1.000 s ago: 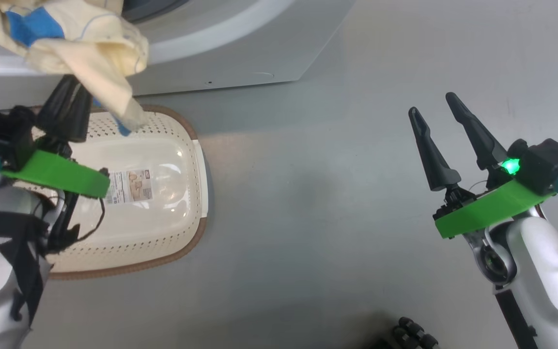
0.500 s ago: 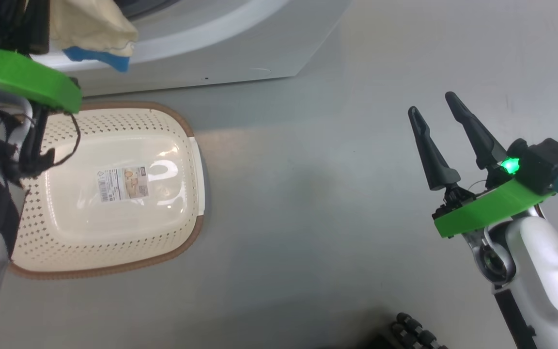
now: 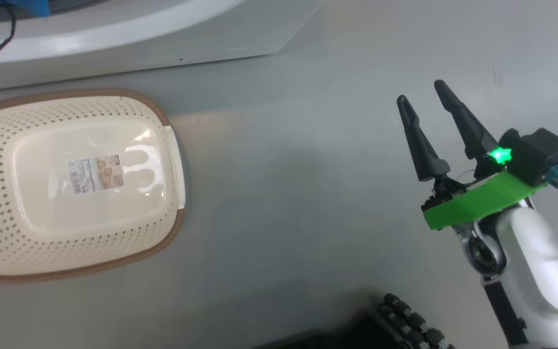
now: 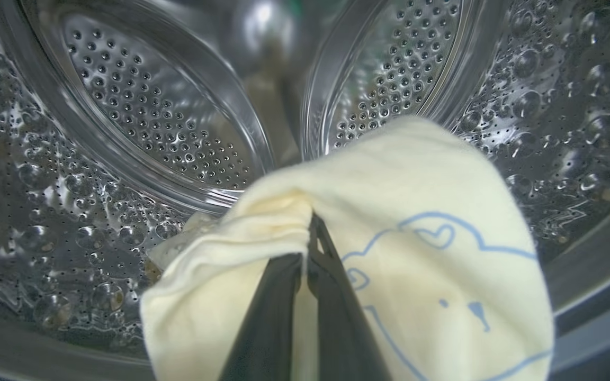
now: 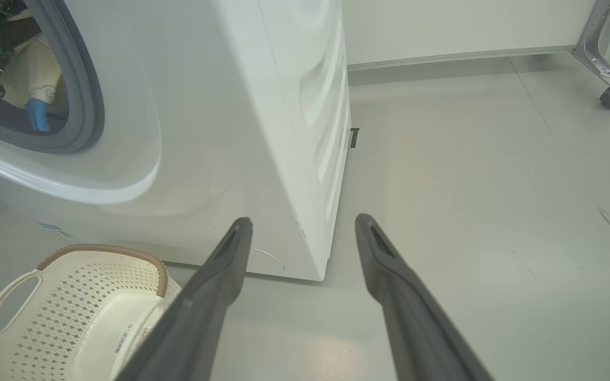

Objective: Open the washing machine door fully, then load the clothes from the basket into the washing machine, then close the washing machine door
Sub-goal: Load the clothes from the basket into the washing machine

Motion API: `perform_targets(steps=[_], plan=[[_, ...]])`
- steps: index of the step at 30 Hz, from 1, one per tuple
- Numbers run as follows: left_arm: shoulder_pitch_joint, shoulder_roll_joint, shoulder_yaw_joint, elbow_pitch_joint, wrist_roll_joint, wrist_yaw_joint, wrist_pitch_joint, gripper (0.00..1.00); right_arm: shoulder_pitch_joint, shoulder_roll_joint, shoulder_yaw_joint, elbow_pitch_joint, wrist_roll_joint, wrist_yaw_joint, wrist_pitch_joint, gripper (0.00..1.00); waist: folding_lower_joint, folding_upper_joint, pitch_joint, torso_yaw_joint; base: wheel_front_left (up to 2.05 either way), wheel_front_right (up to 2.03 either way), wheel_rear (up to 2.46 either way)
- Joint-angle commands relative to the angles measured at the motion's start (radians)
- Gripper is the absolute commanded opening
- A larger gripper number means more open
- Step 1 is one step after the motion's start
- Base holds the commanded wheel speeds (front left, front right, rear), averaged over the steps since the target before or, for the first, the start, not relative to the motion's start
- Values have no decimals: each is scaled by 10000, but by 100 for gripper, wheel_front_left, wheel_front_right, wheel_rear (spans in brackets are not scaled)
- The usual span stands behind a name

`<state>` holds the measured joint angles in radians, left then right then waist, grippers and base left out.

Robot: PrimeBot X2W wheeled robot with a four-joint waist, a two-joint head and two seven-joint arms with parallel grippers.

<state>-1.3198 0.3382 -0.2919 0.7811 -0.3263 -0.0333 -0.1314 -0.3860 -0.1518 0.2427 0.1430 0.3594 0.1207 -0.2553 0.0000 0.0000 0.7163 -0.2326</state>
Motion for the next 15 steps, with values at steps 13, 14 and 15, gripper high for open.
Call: perform_targets(steps=[13, 14, 15], plan=[[-3058, 339, -117, 2670, 620, 351, -1008, 0, -197, 225, 453, -288, 140, 100, -65, 100, 0, 0, 806, -884, 0, 0, 0], [-3242, 341, -127, 2794, 643, 375, -1060, 0, -222, 235, 483, -288, 147, 100, -65, 100, 0, 0, 856, -938, 0, 0, 0], [-3415, 352, -155, 2901, 687, 405, -1106, 0, -249, 243, 506, -291, 154, 100, -65, 100, 0, 0, 904, -987, 0, 0, 0]])
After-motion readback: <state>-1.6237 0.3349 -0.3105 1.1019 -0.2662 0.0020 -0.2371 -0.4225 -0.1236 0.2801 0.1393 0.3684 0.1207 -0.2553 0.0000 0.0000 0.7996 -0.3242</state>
